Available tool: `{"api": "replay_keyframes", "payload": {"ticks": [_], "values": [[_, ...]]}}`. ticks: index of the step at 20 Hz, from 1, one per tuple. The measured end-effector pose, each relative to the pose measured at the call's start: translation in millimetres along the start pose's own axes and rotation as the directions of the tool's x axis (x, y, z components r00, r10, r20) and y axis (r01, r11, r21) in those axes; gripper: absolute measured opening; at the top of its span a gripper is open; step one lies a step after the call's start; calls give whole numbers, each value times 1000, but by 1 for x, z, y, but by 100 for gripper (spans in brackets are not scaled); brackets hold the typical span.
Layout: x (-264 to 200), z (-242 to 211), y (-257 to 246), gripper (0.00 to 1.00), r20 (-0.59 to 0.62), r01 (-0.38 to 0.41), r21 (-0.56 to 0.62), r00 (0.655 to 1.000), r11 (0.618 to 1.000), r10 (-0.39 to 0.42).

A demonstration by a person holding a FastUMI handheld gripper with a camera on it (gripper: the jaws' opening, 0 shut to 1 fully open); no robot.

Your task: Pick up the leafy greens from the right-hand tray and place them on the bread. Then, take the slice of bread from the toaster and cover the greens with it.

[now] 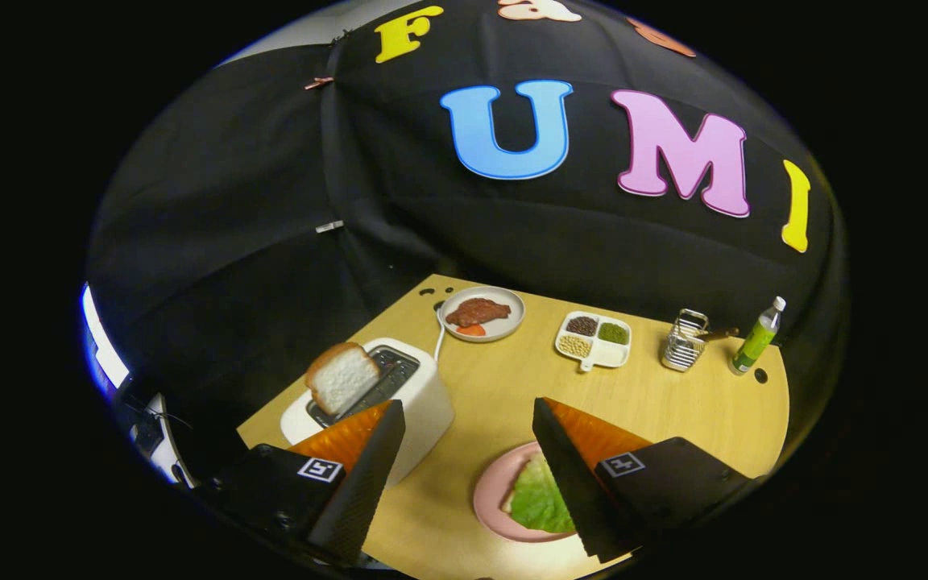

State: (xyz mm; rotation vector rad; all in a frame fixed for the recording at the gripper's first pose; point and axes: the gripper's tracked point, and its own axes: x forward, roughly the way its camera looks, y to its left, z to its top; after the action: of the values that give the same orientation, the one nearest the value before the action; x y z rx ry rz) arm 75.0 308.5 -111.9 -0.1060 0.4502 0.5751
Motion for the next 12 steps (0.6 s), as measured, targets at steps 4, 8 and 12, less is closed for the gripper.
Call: {"api": "replay_keyframes", "payload": {"ticks": [4, 8, 12], "values": [[12, 21, 43, 99, 16, -54, -29, 998, 998, 55], [33, 24, 81, 99, 4, -84, -74, 996, 994, 85], [57, 23, 116, 99, 0, -104, -120, 994, 987, 105]]}}
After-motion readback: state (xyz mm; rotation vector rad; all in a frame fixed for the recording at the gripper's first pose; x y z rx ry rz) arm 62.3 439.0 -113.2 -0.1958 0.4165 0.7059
